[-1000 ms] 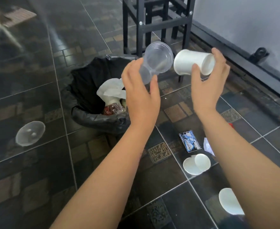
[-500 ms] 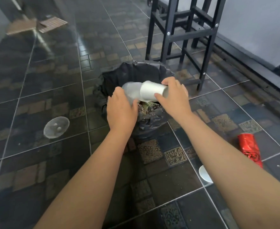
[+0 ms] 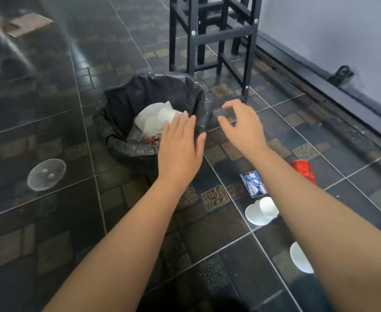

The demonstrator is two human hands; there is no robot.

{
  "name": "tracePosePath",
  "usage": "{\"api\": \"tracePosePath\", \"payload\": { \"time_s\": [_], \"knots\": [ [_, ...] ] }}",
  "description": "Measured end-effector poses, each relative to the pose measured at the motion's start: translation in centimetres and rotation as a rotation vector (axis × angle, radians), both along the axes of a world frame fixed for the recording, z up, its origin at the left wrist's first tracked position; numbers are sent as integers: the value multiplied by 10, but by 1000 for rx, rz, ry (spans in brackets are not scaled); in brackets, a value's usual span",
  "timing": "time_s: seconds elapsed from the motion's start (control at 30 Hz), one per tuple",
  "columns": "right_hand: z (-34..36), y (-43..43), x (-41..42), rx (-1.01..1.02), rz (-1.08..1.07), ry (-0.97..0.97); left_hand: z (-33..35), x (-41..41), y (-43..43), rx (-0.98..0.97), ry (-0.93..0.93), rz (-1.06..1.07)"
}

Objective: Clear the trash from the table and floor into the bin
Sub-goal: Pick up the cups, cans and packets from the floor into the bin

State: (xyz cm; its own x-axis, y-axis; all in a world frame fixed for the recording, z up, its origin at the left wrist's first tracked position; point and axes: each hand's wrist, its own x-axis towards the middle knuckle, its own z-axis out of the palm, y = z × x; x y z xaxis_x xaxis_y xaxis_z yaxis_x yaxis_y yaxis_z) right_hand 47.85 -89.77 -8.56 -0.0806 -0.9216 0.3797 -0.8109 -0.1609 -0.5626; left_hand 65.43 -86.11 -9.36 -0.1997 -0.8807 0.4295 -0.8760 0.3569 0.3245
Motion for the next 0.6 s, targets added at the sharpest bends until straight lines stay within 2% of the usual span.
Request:
{"api": "tracePosePath", "payload": {
  "time_s": [0.1, 0.2, 0.43, 0.6],
  "knots": [
    [-13, 18, -42, 92, -81, 32, -10, -39, 10, 1, 20, -206],
    [-31, 43, -87, 235, -200, 62, -32, -74, 18, 64, -3, -290],
    [-77, 96, -162, 607, -480, 81, -89, -123, 32, 459, -141, -306],
    [-117, 109, -187, 777, -596, 109, -121, -143, 23, 688, -205, -260]
  ]
}}
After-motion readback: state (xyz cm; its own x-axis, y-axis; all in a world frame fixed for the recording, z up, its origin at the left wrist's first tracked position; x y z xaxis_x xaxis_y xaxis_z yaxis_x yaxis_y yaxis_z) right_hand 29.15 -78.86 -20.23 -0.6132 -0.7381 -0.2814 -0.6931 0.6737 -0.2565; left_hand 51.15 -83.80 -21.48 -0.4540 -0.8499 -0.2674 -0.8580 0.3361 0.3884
